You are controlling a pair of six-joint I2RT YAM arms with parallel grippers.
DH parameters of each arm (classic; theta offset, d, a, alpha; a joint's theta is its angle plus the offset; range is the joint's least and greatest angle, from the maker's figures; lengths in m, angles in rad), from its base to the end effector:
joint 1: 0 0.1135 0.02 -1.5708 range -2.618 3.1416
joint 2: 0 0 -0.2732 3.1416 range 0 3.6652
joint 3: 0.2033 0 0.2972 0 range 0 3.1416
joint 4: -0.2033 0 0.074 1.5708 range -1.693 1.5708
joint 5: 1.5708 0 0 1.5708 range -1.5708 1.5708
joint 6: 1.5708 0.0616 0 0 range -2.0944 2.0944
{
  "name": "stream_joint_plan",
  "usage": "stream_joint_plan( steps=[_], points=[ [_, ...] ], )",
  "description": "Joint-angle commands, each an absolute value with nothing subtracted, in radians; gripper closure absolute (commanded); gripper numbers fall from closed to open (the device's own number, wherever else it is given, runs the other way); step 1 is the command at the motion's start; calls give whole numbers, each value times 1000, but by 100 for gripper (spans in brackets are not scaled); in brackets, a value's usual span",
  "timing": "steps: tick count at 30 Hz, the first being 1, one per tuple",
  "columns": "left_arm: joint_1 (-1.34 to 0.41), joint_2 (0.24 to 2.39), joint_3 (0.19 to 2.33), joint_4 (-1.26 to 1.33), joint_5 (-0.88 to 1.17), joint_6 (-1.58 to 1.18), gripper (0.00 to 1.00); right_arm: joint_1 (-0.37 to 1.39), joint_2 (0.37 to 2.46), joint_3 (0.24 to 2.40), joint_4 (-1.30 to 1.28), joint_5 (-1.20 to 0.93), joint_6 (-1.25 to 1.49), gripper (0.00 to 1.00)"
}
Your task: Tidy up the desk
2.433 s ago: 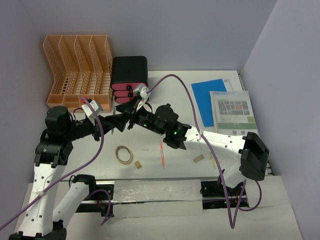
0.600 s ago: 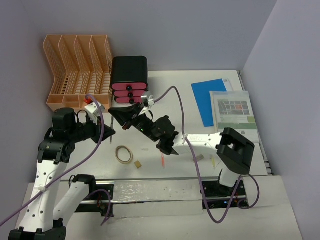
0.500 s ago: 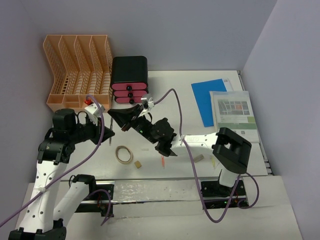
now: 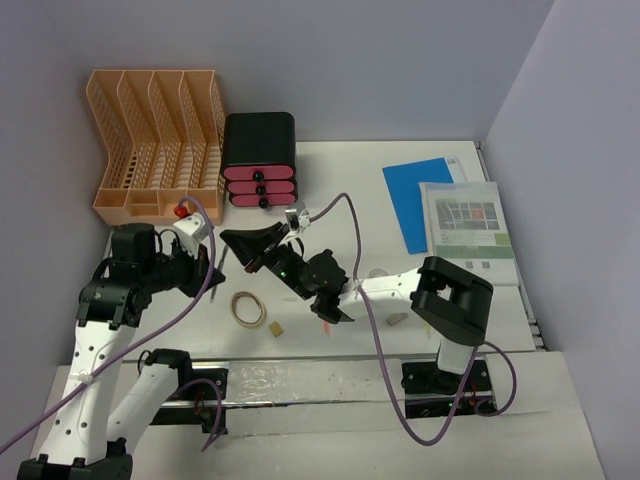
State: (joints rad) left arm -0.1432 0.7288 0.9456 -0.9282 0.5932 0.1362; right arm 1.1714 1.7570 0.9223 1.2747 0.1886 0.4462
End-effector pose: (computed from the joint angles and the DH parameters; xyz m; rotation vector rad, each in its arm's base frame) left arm 0.1755 -0.0601 0.3350 0.6120 2.1375 -0.6765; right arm 0.1787 0.3937 0.2638 -0.2644 1.2131 1.3200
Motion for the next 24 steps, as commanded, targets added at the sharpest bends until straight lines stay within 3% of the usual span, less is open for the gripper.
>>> stream_joint_plan(
  steps=[1,7,13,24],
  points=[
    [-112,718,1023,-408,526,90,100,1321,1846,845,974,-56,468,100],
    [-110,717,1000,-417,506,117,100,1290,1790,859,939,-84,458,98],
    [-110,717,941,-418,407,153,100,1226,1620,903,781,-69,396,79],
    [-100,750,924,-364,321,159,100,1098,1501,881,656,-41,410,50]
  ],
)
